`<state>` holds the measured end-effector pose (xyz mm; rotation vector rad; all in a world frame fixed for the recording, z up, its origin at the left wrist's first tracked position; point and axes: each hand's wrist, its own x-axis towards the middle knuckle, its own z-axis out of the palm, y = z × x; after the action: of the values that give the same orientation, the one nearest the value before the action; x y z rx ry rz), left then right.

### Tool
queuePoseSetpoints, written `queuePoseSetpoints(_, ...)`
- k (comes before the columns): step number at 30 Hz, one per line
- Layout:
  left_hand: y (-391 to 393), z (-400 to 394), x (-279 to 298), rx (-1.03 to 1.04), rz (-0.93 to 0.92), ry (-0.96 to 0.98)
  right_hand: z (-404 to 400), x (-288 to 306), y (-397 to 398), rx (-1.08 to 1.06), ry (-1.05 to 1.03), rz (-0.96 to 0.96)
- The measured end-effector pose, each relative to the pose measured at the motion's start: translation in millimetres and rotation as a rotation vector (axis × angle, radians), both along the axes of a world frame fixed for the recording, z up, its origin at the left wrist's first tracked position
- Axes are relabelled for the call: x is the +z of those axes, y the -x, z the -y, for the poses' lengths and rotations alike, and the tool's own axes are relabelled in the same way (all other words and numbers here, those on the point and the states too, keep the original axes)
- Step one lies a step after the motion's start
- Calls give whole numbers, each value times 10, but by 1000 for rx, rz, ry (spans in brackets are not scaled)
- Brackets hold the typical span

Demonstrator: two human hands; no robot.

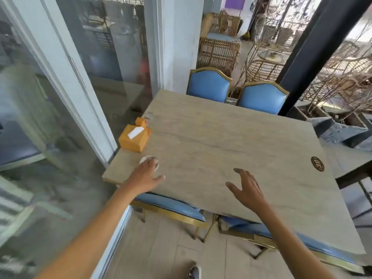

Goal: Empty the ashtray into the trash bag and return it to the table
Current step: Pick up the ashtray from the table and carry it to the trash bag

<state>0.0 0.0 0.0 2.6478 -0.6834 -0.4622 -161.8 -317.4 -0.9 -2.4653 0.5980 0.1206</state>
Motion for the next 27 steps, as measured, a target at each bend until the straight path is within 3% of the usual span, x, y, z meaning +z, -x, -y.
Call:
queuePoseSetpoints(11, -136, 80, -448, 144, -132, -143, 51, -352, -435, 77, -115, -104)
queuePoseSetpoints(22, -1280, 67, -1132, 298, -200, -143, 26, -468, -957, -27, -115, -159)
queuePoseSetpoints(27, -1697, 146, -1292, 256, -255, -179, -38, -471, -1120, -136, -108, -192)
